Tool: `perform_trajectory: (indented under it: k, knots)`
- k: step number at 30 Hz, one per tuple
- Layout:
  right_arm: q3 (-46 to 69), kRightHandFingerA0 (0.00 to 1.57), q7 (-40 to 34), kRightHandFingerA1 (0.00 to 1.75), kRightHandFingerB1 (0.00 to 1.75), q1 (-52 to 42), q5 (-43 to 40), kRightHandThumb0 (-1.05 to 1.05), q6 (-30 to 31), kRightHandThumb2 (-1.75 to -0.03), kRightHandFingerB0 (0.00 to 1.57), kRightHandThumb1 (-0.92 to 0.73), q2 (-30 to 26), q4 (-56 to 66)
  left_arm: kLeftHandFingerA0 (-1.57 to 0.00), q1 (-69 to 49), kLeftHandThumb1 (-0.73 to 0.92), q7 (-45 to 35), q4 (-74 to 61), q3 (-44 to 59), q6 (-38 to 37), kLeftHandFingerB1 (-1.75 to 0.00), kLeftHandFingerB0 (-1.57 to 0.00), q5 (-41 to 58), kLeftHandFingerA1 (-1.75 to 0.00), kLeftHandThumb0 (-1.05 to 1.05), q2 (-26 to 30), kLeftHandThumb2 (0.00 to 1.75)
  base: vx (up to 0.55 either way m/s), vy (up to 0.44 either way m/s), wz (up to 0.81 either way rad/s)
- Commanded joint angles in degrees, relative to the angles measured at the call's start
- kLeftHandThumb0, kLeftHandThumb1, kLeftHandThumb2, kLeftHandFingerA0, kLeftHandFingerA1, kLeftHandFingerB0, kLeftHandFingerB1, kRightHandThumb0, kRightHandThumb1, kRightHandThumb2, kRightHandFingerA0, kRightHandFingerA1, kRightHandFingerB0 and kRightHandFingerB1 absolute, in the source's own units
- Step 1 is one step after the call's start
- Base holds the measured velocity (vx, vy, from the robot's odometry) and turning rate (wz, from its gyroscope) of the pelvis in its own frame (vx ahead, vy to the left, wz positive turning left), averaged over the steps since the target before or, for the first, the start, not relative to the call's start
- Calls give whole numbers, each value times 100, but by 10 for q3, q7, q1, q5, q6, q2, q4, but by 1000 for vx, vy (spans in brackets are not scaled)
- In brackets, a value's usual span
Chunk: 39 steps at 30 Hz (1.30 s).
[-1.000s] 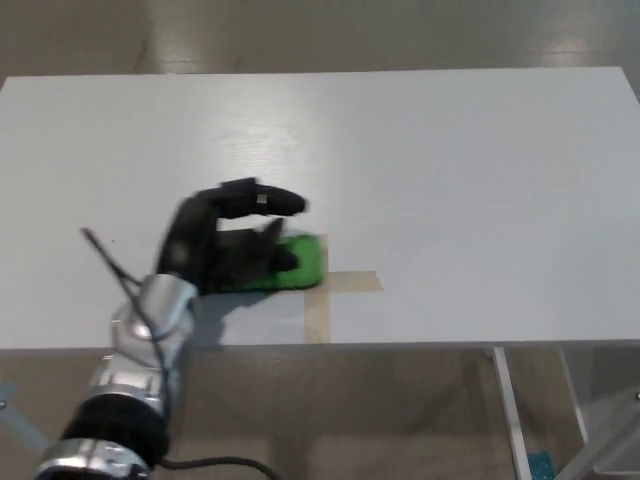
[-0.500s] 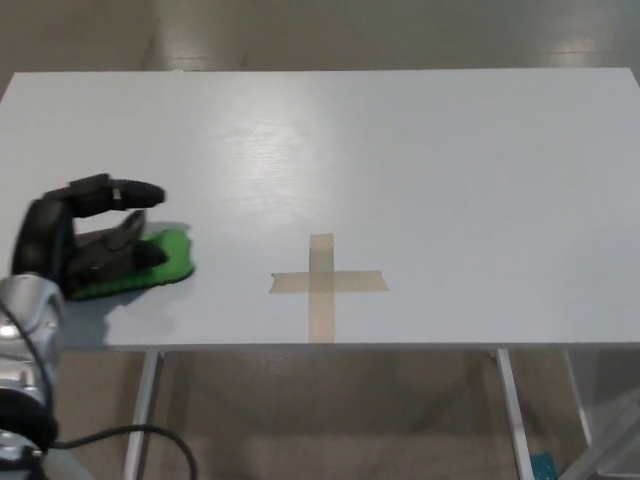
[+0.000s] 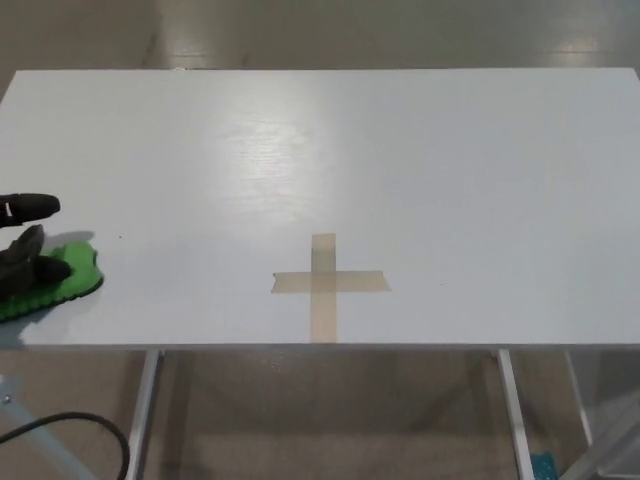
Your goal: Use the left hand to press on the green eraser and wipe the desk from center to the left and then back to center.
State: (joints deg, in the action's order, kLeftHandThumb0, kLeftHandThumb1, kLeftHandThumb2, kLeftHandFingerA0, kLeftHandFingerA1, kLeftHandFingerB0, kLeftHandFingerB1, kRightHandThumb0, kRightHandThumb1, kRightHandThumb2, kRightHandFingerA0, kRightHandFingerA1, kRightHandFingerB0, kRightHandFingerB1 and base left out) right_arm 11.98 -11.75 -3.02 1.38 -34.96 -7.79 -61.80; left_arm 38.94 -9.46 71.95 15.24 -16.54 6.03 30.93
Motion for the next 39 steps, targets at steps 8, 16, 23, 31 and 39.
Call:
perform_trajectory:
  k: [8, 16, 23, 31, 39]
  knots:
    - [0, 68, -4, 47, 40, -5, -3, -45, 7, -64, 66, -78, 0, -4, -109, -18, 80, -13, 13, -17, 22, -65, -93, -14, -72, -15, -32, 65, 0, 0, 0]
    - [0, 69, -2, 47, 40, -3, -4, -45, 5, -64, 67, -78, 1, -6, -110, -5, 77, 6, -29, -84, 3, -67, -95, -47, -72, -23, -94, 63, 0, 0, 3]
    - [1, 69, 9, 47, 40, 1, -11, -45, 7, -64, 66, -78, 4, 6, -107, 9, 80, -2, -75, -137, 15, -70, -94, -52, -75, -23, -176, 65, 0, 0, 0]
    - [2, 69, 19, 48, 40, 0, -13, -45, -6, -64, 65, -78, 5, 8, -107, 10, 80, 3, -134, -193, 38, -67, -94, -69, -75, -24, -240, 65, 0, 0, 0]
    - [-3, 70, 15, 47, 40, -1, -5, -45, -2, -64, 65, -78, 1, 11, -107, 5, 81, 8, -179, -228, 60, -67, -94, -79, -75, -24, -286, 65, 0, 0, 0]
